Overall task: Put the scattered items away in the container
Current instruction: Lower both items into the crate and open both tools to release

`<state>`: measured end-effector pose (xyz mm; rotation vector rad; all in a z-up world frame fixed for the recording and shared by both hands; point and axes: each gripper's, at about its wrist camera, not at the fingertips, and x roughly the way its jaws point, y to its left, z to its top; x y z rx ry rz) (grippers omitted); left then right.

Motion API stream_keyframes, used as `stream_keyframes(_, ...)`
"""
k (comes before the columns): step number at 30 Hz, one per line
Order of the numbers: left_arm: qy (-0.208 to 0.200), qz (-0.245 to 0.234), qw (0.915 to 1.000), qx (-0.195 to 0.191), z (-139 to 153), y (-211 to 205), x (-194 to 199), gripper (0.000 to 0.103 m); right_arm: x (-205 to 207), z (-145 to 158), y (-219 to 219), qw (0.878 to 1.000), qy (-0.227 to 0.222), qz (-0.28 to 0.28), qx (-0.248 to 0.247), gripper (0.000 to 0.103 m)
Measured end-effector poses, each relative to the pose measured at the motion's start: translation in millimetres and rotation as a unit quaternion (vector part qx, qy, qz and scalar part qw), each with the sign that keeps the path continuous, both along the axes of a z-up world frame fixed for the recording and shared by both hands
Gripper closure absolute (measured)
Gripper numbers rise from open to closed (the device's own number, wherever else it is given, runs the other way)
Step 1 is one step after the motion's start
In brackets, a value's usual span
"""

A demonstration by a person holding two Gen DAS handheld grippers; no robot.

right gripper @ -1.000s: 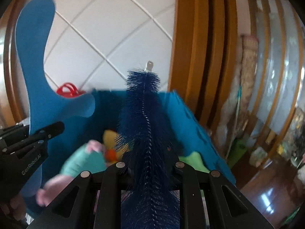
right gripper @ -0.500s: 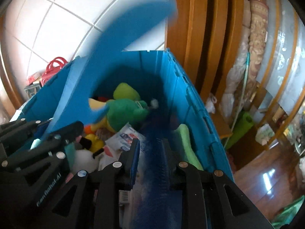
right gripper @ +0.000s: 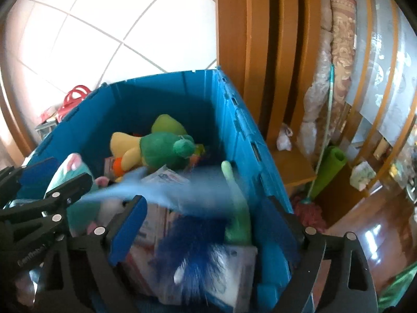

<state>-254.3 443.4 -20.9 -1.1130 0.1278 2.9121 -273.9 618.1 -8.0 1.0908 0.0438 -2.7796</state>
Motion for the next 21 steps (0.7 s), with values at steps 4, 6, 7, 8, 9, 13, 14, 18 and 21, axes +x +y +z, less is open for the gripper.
stream_keyframes(4, 0.015, -0.005, 0.9999, 0.006, 0.3, -1.8, 22.6, 0.033, 25.2, 6.2, 1.7, 1.000, 0.018, 0.005, -0.001, 0.000)
stream_keyframes(6, 0.017, -0.009, 0.9997, 0.012, 0.9, -2.6, 31.3, 0.030, 37.7, 9.6, 3.1, 1.000, 0.027, 0.005, 0.002, 0.000)
stream_keyframes(7, 0.022, -0.010, 0.9996, 0.012, 1.7, -2.5, 36.6, 0.026, 44.6, 11.7, 4.9, 0.999, 0.032, 0.007, -0.001, 0.000)
stream_keyframes(8, 0.031, -0.011, 0.9994, 0.009, 2.8, -1.9, 43.9, 0.023, 51.7, 14.2, 7.0, 0.999, 0.037, 0.005, -0.002, 0.000)
stream_keyframes(9, 0.038, -0.011, 0.9992, 0.007, 3.4, -1.1, 49.3, 0.022, 57.6, 16.0, 8.6, 0.999, 0.041, 0.002, -0.003, 0.000)
stream_keyframes(13, 0.052, -0.016, 0.9985, 0.006, 5.8, 1.1, 70.3, 0.021, 81.0, 19.8, 16.2, 0.999, 0.053, -0.013, 0.001, 0.000)
stream_keyframes(14, 0.055, -0.015, 0.9984, 0.007, 6.5, 0.9, 75.7, 0.021, 86.2, 19.6, 17.5, 0.998, 0.055, -0.015, 0.002, 0.000)
stream_keyframes(18, 0.060, -0.017, 0.9979, 0.019, 7.4, 0.3, 91.6, 0.021, 100.7, 17.1, 18.9, 0.998, 0.058, -0.017, 0.004, 0.000)
stream_keyframes(21, 0.059, -0.019, 0.9979, 0.017, 6.1, -0.6, 101.1, 0.021, 111.6, 14.7, 16.2, 0.998, 0.058, -0.020, 0.015, 0.000)
